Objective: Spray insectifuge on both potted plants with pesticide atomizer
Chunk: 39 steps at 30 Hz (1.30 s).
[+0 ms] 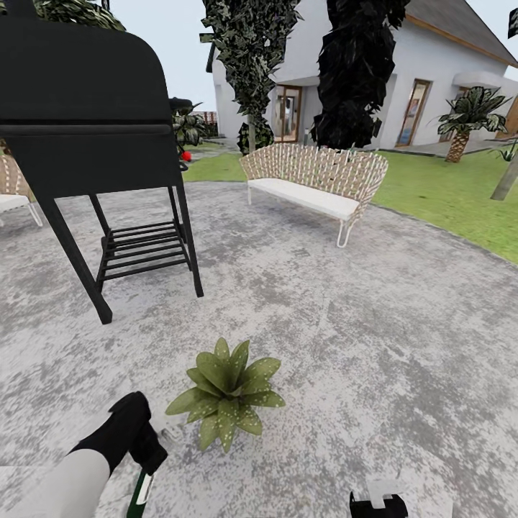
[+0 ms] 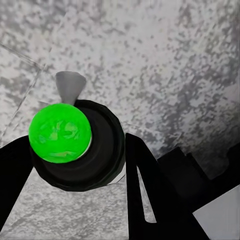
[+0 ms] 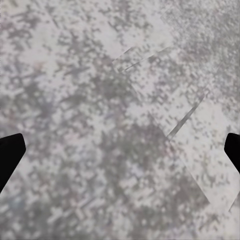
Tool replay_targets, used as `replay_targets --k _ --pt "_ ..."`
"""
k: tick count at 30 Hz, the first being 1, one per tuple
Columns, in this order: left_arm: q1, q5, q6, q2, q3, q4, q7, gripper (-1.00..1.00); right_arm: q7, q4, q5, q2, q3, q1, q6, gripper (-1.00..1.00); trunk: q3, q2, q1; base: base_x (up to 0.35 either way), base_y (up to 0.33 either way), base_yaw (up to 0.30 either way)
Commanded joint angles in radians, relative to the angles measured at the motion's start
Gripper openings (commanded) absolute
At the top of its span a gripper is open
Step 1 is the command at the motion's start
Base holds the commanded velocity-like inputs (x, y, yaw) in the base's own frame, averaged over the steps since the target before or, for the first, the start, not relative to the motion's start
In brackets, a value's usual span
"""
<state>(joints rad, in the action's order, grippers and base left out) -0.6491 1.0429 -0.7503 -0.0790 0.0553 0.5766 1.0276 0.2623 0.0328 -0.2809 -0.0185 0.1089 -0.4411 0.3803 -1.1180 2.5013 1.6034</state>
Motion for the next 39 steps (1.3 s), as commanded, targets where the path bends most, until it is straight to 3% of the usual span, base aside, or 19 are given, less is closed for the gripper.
replay_targets --k 1,8,12,16,19,24,27,30,31,32,39 --pt "0.000 0.006 -0.006 -0.002 0.004 0.001 0.008 -1.00 0.003 -0.001 -0.011 0.000 0.008 -0.001 0.003 1.00 -0.001 0.000 0.000 0.000 0.000 0.000" --pt "0.000 0.007 -0.002 -0.007 0.006 0.000 0.008 -1.00 0.003 -0.002 -0.012 -0.001 0.008 -0.001 0.005 1.00 -0.001 0.000 0.000 -0.097 0.118 0.000" --pt "0.000 0.008 0.037 -0.011 0.013 0.001 0.011 -1.00 0.003 -0.003 -0.012 -0.001 0.008 -0.001 0.005 1.00 -0.001 0.000 0.000 -0.019 0.032 0.000" --pt "-0.015 0.010 0.050 -0.053 0.024 0.000 0.034 -1.00 0.003 -0.004 -0.012 -0.001 0.008 -0.001 0.005 1.00 -0.001 0.000 0.000 -0.002 0.003 0.000" --pt "-0.048 0.022 0.052 -0.085 0.018 0.001 0.106 -1.00 0.003 -0.004 -0.012 -0.001 0.008 -0.001 0.005 1.00 -0.001 0.000 0.000 0.000 0.000 0.000" --pt "-0.164 0.033 0.051 -0.121 0.014 0.002 0.195 -1.00 0.003 -0.004 -0.013 -0.001 0.008 -0.001 0.005 1.00 -0.001 0.000 0.000 0.000 0.000 0.000" --pt "-0.220 0.087 0.051 -0.123 0.014 0.002 0.234 -1.00 0.003 -0.004 -0.014 -0.001 0.008 -0.001 0.005 1.00 -0.001 0.000 0.000 0.000 0.000 0.000" --pt "-0.249 0.145 0.053 -0.123 0.013 0.002 0.329 -1.00 0.003 -0.002 -0.012 -0.001 0.008 -0.001 0.005 1.00 -0.001 0.000 0.000 0.000 0.000 0.000" --pt "-0.246 0.218 0.054 -0.121 0.012 0.002 0.380 -1.00 0.003 -0.002 -0.011 0.001 0.008 -0.001 0.005 1.00 -0.001 0.000 0.000 0.000 0.000 0.000" --pt "-0.244 0.233 0.054 -0.119 0.011 0.001 0.385 -1.00 0.003 -0.002 -0.011 0.000 0.008 -0.001 0.005 1.00 -0.001 0.000 0.000 0.000 0.000 0.000" --pt "-0.241 0.241 0.054 -0.111 0.013 0.000 0.389 -1.00 0.003 -0.002 -0.011 0.000 0.008 -0.001 0.005 1.00 0.001 0.000 0.000 0.000 0.119 -0.090"
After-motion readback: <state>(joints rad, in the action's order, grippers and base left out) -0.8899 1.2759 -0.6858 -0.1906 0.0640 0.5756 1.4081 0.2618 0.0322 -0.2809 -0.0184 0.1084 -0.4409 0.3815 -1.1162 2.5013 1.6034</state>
